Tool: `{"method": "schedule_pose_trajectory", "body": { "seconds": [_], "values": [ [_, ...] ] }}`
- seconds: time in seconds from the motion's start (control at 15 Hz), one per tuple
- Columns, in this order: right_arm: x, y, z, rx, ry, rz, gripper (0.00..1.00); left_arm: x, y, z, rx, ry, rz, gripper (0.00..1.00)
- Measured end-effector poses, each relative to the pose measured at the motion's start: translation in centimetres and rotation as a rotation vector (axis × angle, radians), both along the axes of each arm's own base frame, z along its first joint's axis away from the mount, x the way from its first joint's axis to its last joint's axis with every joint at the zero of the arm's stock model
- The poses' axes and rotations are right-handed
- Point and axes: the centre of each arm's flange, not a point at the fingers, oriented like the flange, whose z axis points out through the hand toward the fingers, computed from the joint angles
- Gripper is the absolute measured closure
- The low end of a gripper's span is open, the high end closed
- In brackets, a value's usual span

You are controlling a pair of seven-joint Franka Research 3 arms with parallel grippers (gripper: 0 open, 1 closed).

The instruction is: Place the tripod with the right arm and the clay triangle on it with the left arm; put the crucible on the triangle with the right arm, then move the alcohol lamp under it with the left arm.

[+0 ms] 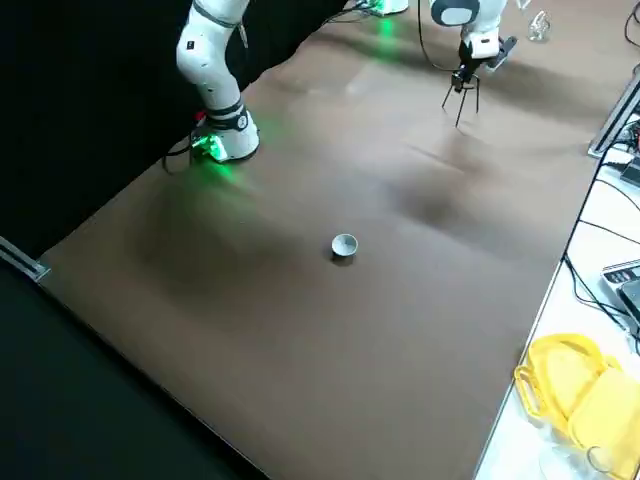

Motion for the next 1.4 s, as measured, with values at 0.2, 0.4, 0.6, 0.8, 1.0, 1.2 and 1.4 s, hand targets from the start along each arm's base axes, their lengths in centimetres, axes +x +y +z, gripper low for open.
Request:
{"method": "schedule_pose_trajectory", "body": {
  "seconds": [0.2,0.4,0.6,0.8,1.0,1.2,1.4],
  "values": [
    [0.6,-0.2,1.3,0.011,-0.02,-0.007,0.26,-0.3,-2.8,0.0,-0.065,0.005,0.005,0.88],
    [1.7,-2.1,4.2,0.013,-0.028,-0.03,0.26,-0.1,-6.4,-0.7,-0.108,-0.047,0.025,0.88],
    [3.2,-7.0,8.5,0.002,0.005,-0.037,0.29,-0.1,-9.9,-2.4,-0.153,-0.091,0.038,0.88],
    [4.5,-13.5,13.3,-0.001,0.024,-0.015,0.3,-1.0,-14.4,-4.3,-0.199,-0.122,0.04,0.88],
    [5.3,-20.5,17.7,-0.033,0.017,-0.015,0.29,-3.1,-18.8,-5.3,-0.219,-0.114,0.011,0.88],
    [5.8,-28.3,20.5,-0.06,-0.002,0.035,0.28,-5.3,-22.3,-5.5,-0.234,-0.121,-0.029,0.88],
    [5.9,-33.1,20.5,-0.077,-0.015,0.085,0.28,-6.3,-24.5,-5.7,-0.264,-0.153,-0.037,0.88]
  ]
}}
